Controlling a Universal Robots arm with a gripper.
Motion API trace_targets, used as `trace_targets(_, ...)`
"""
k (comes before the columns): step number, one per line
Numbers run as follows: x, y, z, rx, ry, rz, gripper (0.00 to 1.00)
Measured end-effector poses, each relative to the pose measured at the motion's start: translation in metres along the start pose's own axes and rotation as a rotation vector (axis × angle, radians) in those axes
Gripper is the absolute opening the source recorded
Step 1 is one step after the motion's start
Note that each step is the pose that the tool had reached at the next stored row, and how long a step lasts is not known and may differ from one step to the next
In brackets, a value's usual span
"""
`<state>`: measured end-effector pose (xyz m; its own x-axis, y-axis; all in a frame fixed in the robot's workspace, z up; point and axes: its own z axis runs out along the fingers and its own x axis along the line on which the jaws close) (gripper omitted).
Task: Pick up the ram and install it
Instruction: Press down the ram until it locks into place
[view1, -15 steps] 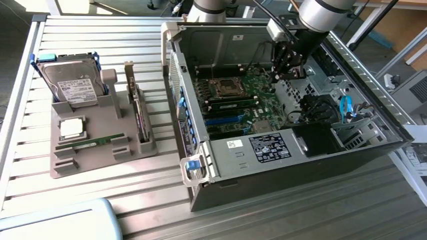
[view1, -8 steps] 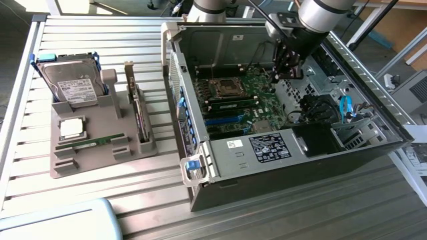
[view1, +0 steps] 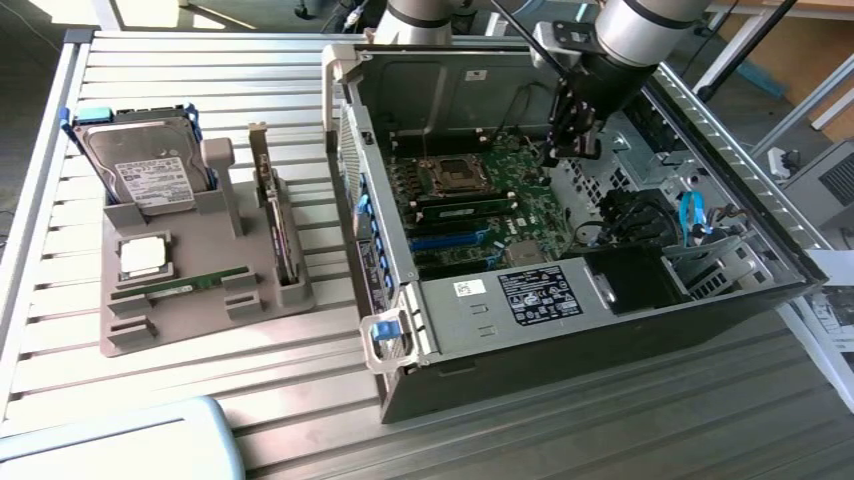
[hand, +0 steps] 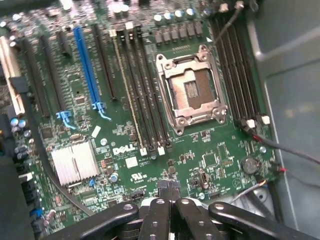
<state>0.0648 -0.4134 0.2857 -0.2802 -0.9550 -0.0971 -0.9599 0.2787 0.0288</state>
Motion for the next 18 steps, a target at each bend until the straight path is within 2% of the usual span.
trace_targets(8, 0.0001, 0.0000, 0.0007, 0.0144, -0.0045, 0.148, 0.11)
trace_targets(11, 0.0001, 0.0000, 0.0009, 0.0219, -0.0067, 0.225, 0.11)
trace_targets(18, 0.0001, 0.0000, 0.0015, 0.0350, -0.0106, 0.359, 0.11)
